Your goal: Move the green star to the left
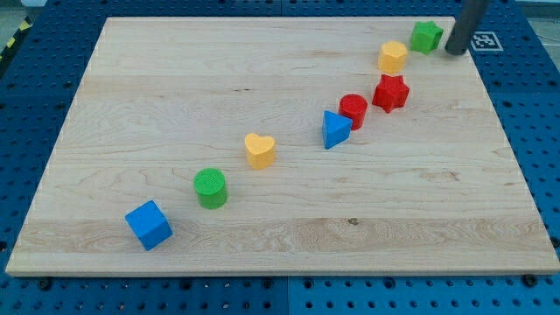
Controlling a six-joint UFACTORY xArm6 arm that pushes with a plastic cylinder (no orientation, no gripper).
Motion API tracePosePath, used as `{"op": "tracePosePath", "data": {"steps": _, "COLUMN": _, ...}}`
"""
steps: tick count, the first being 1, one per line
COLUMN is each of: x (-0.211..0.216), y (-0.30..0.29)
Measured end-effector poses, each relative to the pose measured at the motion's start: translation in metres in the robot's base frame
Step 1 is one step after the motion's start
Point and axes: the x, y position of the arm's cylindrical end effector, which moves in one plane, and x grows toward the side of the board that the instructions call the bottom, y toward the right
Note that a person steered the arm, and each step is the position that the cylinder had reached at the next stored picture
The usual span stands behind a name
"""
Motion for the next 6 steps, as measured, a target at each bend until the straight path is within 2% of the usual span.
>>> {"op": "tracePosePath", "data": {"steps": 1, "x": -0.032, "y": -0.023}}
{"op": "tracePosePath", "data": {"steps": 3, "x": -0.023, "y": -0.139}}
{"op": "tracePosePath", "data": {"steps": 4, "x": -0.002, "y": -0.207}}
{"op": "tracePosePath", "data": {"steps": 5, "x": 0.007, "y": -0.226}}
{"op": "tracePosePath", "data": {"steps": 6, "x": 0.019, "y": -0.189}}
